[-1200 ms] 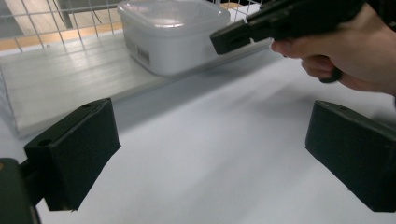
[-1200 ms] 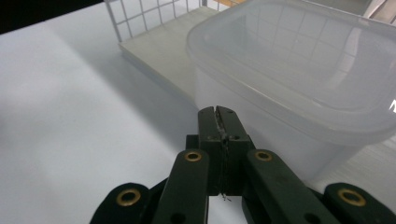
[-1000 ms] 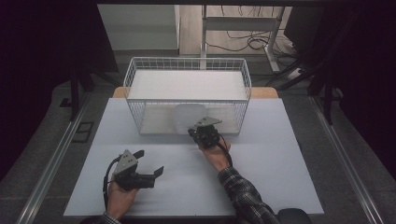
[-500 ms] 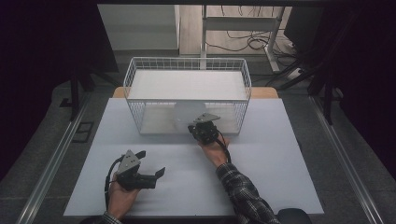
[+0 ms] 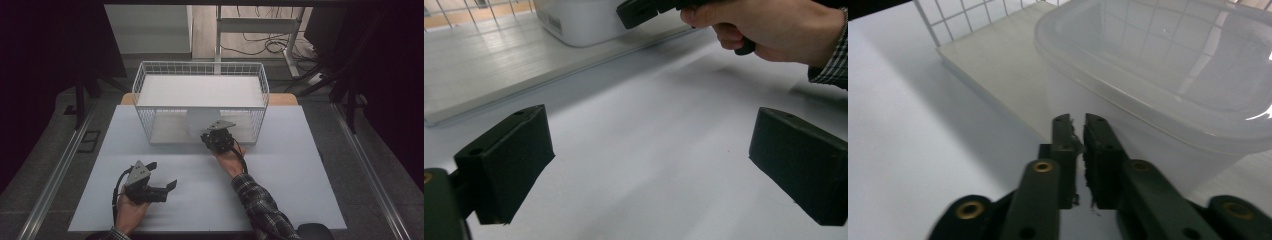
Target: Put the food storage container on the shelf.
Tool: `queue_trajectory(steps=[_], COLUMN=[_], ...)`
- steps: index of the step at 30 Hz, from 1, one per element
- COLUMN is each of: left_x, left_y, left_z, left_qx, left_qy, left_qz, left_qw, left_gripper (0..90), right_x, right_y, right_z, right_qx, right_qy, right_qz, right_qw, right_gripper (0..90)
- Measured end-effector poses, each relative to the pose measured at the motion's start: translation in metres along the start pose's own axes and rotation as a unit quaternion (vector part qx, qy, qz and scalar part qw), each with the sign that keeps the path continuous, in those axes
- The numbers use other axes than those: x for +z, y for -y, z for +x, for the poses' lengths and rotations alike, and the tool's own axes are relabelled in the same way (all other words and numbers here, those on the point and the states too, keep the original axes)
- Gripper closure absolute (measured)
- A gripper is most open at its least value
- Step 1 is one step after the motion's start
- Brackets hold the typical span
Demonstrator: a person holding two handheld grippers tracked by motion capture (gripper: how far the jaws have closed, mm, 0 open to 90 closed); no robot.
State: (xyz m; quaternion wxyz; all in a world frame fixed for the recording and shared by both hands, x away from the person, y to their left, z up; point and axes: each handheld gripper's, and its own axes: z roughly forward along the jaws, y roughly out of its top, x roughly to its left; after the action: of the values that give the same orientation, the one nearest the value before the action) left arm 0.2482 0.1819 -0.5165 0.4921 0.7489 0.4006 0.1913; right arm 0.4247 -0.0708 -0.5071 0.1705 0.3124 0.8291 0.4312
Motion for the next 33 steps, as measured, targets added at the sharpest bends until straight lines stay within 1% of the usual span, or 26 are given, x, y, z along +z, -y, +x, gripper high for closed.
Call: queue_trajectory(steps=[1, 2, 3, 7, 8, 9, 12, 13, 14, 17, 18, 19, 20, 21, 22, 24, 25, 26, 27, 32, 33], left_x=[0.0, 0.0, 0.0, -0.001, -0.001, -0.001, -0.001, -0.001, -0.001, -0.001, 0.0, 0.0, 0.0, 0.0, 0.0, 0.001, 0.001, 0.001, 0.001, 0.002, 0.002], left_y=[0.0, 0.0, 0.0, 0.0, 0.0, 0.0, 0.0, -0.001, -0.001, -0.001, -0.001, 0.0, 0.0, 0.0, 0.0, 0.0, 0.0, 0.0, 0.0, 0.001, 0.001], left_z=[0.0, 0.0, 0.0, 0.002, 0.002, 0.002, 0.002, 0.002, 0.002, 0.002, 0.002, 0.002, 0.002, 0.002, 0.002, 0.002, 0.002, 0.002, 0.002, 0.002, 0.001], left_qx=[-0.002, -0.003, -0.003, -0.005, -0.005, -0.005, -0.007, -0.008, -0.009, -0.01, -0.01, -0.01, -0.009, -0.009, -0.008, -0.006, -0.006, -0.003, -0.003, 0.003, 0.004], left_qy=[0.001, 0.001, 0.001, 0.001, 0.0, 0.0, 0.004, 0.005, 0.008, 0.009, 0.009, 0.008, 0.007, 0.007, 0.007, 0.005, 0.005, 0.002, 0.002, -0.002, -0.001], left_qz=[0.002, 0.004, 0.004, 0.003, 0.004, 0.004, 0.009, 0.01, 0.012, 0.013, 0.014, 0.014, 0.015, 0.015, 0.015, 0.016, 0.016, 0.017, 0.017, 0.016, 0.015], left_qw=[1.0, 1.0, 1.0, 1.0, 1.0, 1.0, 0.9999, 0.9999, 0.9999, 0.9998, 0.9998, 0.9998, 0.9998, 0.9998, 0.9998, 0.9998, 0.9998, 0.9998, 0.9998, 0.9999, 0.9999], left_gripper=[4.1, 4.3, 4.4, 4.4, 4.3, 4.4, 4.9, 4.9, 5.1, 5.1, 5.1, 5.1, 5.1, 5.1, 5.1, 5.0, 4.8, 4.5, 4.3, 3.4, 3.4], right_x=[-0.002, -0.003, -0.003, -0.009, -0.012, -0.012, -0.02, -0.02, -0.024, -0.027, -0.031, -0.031, -0.034, -0.034, -0.036, -0.04, -0.04, -0.044, -0.044, -0.051, -0.051], right_y=[0.0, 0.0, 0.0, -0.001, -0.001, -0.001, -0.002, -0.002, -0.002, -0.002, -0.002, -0.002, -0.002, -0.002, -0.002, -0.002, -0.002, 0.0, 0.0, 0.003, 0.003], right_z=[0.002, 0.003, 0.003, 0.007, 0.008, 0.008, 0.009, 0.009, 0.01, 0.011, 0.012, 0.012, 0.014, 0.014, 0.014, 0.015, 0.015, 0.017, 0.017, 0.02, 0.02], right_qx=[-0.001, -0.001, -0.001, 0.0, 0.0, 0.0, 0.002, 0.002, 0.0, -0.002, -0.005, -0.005, -0.007, -0.007, -0.006, -0.004, -0.004, -0.008, -0.008, -0.012, -0.012], right_qy=[-0.002, -0.003, -0.003, -0.005, -0.005, -0.005, -0.012, -0.012, -0.014, -0.017, -0.02, -0.02, -0.024, -0.024, -0.026, -0.037, -0.037, -0.037, -0.037, -0.042, -0.042], right_qz=[-0.003, -0.004, -0.004, -0.01, -0.012, -0.012, -0.015, -0.015, -0.018, -0.02, -0.02, -0.02, -0.019, -0.019, -0.019, -0.016, -0.016, -0.017, -0.017, -0.012, -0.012], right_qw=[1.0, 1.0, 1.0, 0.9999, 0.9999, 0.9999, 0.9998, 0.9998, 0.9997, 0.9997, 0.9996, 0.9996, 0.9995, 0.9995, 0.9995, 0.9992, 0.9992, 0.9991, 0.9991, 0.999, 0.999], right_gripper=[78.7, 73.4, 73.4, 63.4, 59.1, 59.1, 54.3, 54.3, 51.8, 49.2, 46.5, 46.5, 43.6, 43.6, 41.7, 37.3, 37.3, 34.1, 34.1, 25.5, 25.5])
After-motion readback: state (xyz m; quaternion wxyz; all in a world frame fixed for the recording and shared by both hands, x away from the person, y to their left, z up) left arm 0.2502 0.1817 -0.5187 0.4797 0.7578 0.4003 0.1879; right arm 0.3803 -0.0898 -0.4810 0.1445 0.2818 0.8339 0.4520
